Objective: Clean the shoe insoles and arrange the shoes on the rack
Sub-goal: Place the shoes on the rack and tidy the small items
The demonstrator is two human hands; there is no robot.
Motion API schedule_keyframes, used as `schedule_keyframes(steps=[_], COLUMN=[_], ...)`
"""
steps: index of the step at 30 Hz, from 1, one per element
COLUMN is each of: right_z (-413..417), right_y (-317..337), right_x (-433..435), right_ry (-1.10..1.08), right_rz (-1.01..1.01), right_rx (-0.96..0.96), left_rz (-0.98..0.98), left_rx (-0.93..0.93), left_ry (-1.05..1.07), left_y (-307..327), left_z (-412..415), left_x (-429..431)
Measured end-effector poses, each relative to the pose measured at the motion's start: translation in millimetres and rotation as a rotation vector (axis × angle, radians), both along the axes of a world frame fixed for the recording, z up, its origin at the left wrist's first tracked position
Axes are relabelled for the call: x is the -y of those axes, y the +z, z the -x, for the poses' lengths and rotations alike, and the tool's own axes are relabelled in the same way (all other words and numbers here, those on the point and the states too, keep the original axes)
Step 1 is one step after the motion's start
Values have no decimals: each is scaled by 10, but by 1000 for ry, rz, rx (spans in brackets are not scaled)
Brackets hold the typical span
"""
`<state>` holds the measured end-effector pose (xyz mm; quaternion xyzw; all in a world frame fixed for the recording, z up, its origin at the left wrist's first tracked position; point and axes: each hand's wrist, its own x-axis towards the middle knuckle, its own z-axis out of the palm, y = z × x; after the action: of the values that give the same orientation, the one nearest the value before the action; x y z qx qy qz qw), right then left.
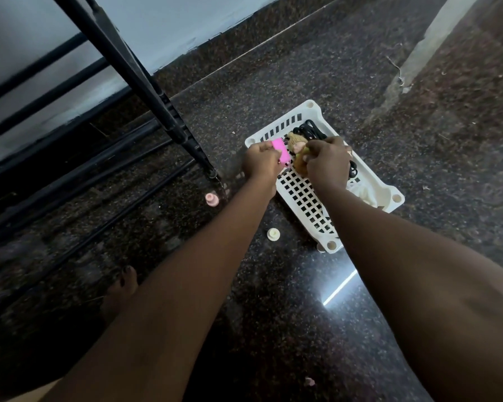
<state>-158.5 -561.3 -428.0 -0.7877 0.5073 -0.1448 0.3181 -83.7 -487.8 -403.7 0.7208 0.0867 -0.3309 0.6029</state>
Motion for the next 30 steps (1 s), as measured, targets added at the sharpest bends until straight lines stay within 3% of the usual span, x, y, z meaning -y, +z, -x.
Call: schedule_keyframes(steps=[3, 7, 12, 16, 19, 21, 25, 30], right_z=[-3, 14, 45, 132, 110, 75, 20, -16], right_y=[-39, -47, -30, 66, 171, 276, 339, 105], right_x=[-3, 13, 5, -56, -178, -302, -735, -1082], right_ry=[11, 42, 68, 280, 480, 632, 958, 1144], right_rz=[-32, -35, -32, 237, 375, 326, 102, 21], right_rx=[-11, -21, -25, -131, -110, -136, -444, -759], left_rz=[-167, -402, -524, -529, -469, -470, -619, -701], left_rx=[74, 312, 585, 721, 674, 642, 623, 564], left_ry=[-90, -242, -405, -451, -461, -551, -792, -719], left_y=[-149, -245, -166, 27, 53, 5, -274, -425], left_z=[-48, -90, -122, -146, -129, -63, 32, 144], left_x=[213, 294, 189, -193, -640, -949, -1302, -1447])
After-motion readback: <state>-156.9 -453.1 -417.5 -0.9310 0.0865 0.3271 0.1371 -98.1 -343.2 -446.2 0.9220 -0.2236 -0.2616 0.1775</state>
